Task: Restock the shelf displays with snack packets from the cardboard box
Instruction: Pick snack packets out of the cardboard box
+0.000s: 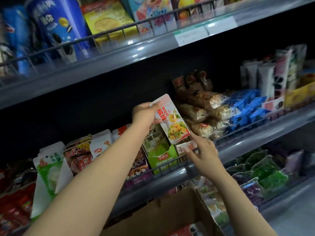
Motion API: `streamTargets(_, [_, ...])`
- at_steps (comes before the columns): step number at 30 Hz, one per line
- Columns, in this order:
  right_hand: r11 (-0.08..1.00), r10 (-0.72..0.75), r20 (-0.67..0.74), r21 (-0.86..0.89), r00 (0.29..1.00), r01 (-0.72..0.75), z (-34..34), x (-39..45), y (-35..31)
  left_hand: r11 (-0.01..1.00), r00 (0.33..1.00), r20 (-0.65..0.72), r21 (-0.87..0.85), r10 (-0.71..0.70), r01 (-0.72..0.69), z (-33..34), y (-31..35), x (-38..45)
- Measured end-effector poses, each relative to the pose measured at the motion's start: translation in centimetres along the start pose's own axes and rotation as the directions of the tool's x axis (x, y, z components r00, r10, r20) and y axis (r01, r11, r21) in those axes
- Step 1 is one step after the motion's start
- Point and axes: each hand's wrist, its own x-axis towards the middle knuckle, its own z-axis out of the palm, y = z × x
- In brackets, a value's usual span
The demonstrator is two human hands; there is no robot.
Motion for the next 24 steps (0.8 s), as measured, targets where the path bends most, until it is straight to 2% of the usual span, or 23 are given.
streamTargets(4, [0.996,-0.078,-0.014,-0.047,0.997,0.078,0.5,-0.4,0.4,0.996,0.998,-0.052,0.083,0.043,-0.039,0.8,0.3,1.6])
streamTargets(6, [0.996,-0.072,-0.015,-0.047,0.997,0.071,0.4,-0.4,0.4,0.987,0.995,-0.07,0.147,0.078,-0.067,1.1,0.2,2.3])
streamTargets(11, [0.993,-0.088,-0.021,-0.086,0.996,0.086,0.5,-0.2,0.8,0.968,0.994,-0.037,0.234,0.101,-0.09,2.4,-0.8,2.9])
streamTargets(16, [0.994,-0.084,-0.016,-0.066,0.996,0.083,0.5,-0.3,0.7,0.908,0.99,-0.009,0.4,0.139,-0.124,4.0,-3.1,3.8])
streamTargets(19, [0.996,-0.072,-0.012,-0.045,0.997,0.071,0.3,-0.4,0.7,0.836,0.983,-0.009,0.528,0.182,-0.15,4.1,-4.1,4.2])
streamTargets(24, [0.998,-0.062,0.002,-0.025,0.998,0.062,0.2,-0.5,0.7,0.757,0.96,0.039,0.607,0.277,-0.243,3.9,-5.1,4.9])
